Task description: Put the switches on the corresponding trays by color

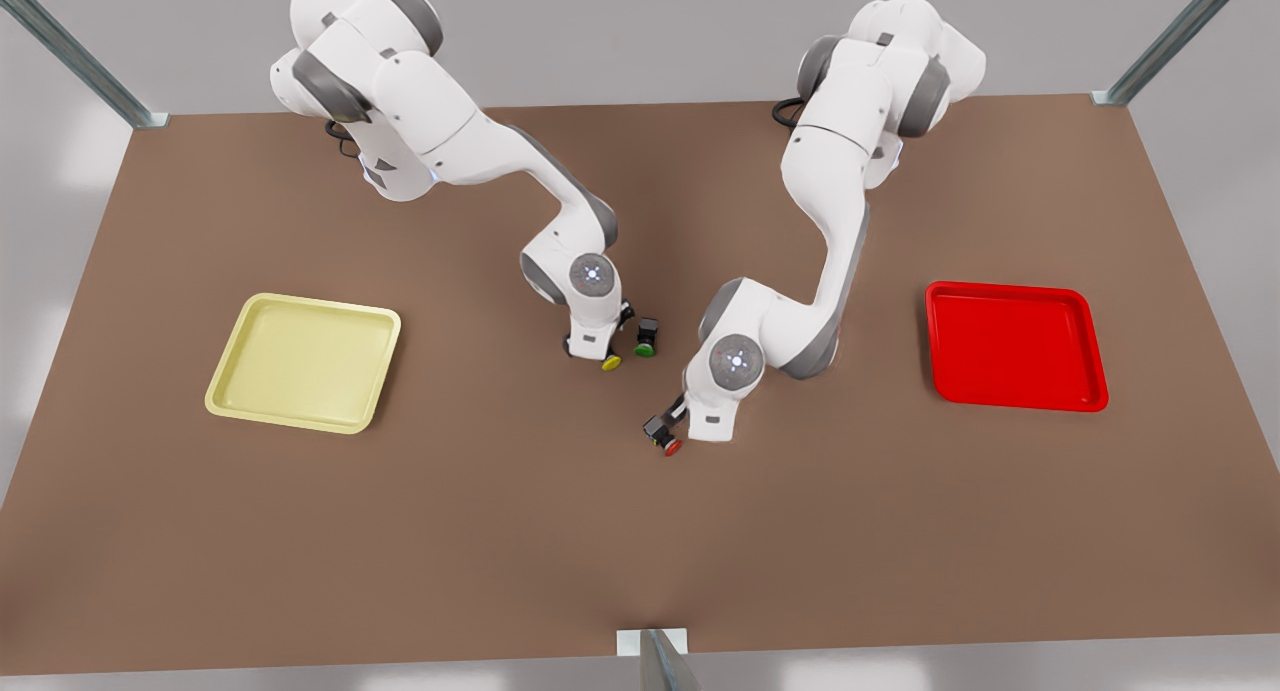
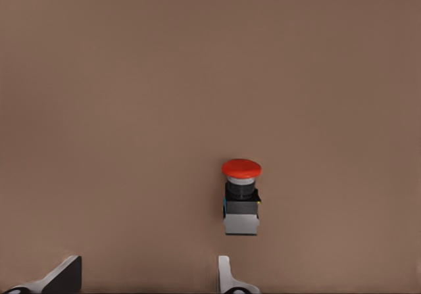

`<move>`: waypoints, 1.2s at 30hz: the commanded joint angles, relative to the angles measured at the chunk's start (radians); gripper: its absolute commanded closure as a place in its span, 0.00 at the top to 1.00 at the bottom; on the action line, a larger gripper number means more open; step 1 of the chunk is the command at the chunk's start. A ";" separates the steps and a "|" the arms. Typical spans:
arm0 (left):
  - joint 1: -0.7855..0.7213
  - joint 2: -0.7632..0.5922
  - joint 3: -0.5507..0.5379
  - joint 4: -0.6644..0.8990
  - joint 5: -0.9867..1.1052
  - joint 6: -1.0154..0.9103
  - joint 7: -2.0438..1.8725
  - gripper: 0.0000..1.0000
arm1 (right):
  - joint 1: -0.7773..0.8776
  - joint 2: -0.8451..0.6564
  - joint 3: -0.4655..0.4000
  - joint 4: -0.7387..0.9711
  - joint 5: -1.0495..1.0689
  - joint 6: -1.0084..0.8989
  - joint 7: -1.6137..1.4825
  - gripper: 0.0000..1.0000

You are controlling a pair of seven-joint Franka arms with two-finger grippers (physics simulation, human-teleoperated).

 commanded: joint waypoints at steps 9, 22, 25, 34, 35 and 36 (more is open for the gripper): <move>-0.033 0.072 0.023 0.050 -0.007 0.105 0.015 0.99 | 0.002 0.022 -0.020 0.013 -0.002 0.015 -0.011 0.78; -0.099 0.149 0.040 0.117 0.062 0.040 0.289 0.99 | 0.005 0.011 -0.018 -0.026 -0.005 0.038 -0.011 0.77; -0.113 0.203 0.044 0.171 0.060 0.063 0.248 0.99 | 0.015 0.012 -0.018 -0.024 -0.005 0.035 -0.002 0.74; -0.113 0.217 0.047 0.174 0.060 0.069 0.047 0.99 | 0.014 0.012 -0.018 -0.023 -0.005 0.033 -0.002 0.61; -0.113 0.215 0.047 0.171 0.062 0.051 0.049 0.99 | 0.014 0.012 -0.018 -0.023 -0.005 0.033 -0.002 0.60; -0.111 0.214 0.052 0.170 0.063 0.008 0.055 0.99 | 0.014 0.012 -0.018 -0.021 -0.003 0.032 -0.002 0.60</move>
